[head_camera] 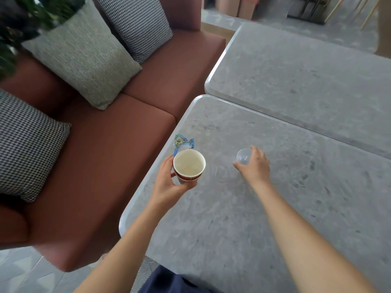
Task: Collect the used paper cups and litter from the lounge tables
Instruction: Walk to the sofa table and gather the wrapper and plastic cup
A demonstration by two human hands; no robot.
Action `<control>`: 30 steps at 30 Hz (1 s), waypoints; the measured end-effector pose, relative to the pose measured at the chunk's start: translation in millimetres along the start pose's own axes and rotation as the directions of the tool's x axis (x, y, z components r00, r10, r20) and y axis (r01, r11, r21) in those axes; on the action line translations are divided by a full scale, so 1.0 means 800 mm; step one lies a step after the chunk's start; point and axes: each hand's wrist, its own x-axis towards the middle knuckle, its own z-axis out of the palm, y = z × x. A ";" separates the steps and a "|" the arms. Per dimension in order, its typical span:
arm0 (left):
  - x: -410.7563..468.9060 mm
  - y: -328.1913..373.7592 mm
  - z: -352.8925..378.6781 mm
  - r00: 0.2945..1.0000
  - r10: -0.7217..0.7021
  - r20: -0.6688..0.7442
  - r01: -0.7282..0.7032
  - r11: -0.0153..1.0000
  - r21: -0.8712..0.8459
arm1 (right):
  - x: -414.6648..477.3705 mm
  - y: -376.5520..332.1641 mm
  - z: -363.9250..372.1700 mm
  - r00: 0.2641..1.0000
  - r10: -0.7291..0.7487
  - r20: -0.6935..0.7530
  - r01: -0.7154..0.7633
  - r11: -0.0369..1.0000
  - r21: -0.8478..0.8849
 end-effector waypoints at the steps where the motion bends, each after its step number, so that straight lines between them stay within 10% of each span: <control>1: 0.001 0.000 0.001 1.000 0.000 -0.005 0.000 1.000 0.004 | 0.001 -0.001 0.001 1.000 0.003 -0.003 -0.003 1.000 0.004; 15: 0.004 0.005 0.007 1.000 0.012 -0.002 -0.012 0.999 0.033 | -0.013 -0.026 -0.023 0.999 0.015 -0.049 -0.011 0.997 0.078; 30: -0.011 0.012 0.030 0.985 0.122 0.123 -0.129 0.990 0.052 | -0.164 -0.112 -0.121 0.938 -0.328 -0.115 0.347 0.904 0.248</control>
